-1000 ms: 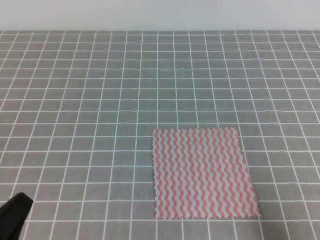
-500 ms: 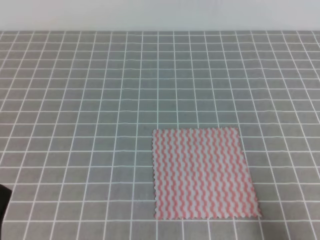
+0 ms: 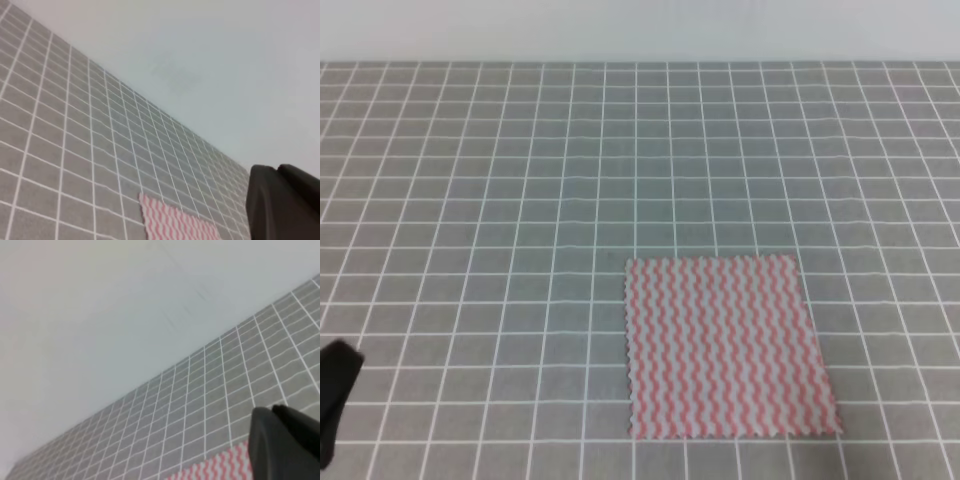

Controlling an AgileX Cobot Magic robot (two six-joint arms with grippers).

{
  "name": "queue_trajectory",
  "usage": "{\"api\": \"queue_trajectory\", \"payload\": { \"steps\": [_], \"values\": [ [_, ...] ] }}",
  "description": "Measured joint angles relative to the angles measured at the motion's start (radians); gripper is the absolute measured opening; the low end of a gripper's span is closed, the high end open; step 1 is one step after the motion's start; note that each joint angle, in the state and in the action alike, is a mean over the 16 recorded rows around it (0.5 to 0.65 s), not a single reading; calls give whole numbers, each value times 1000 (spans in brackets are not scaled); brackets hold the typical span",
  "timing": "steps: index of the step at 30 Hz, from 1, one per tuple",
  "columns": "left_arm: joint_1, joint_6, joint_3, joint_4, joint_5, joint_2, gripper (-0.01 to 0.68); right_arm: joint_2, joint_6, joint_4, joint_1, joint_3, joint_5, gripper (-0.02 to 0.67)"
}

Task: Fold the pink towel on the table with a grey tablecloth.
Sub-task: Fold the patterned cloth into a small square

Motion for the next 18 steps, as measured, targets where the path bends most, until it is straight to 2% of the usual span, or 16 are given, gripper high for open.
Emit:
{"api": "queue_trajectory", "payload": {
  "steps": [11, 18],
  "values": [
    [0, -9, -242, 234, 276, 457, 0, 311, 15, -142, 0, -185, 219, -16],
    [-5, 9, -325, 362, 329, 644, 0, 579, 41, -223, 4, -272, 385, -16]
  ]
}}
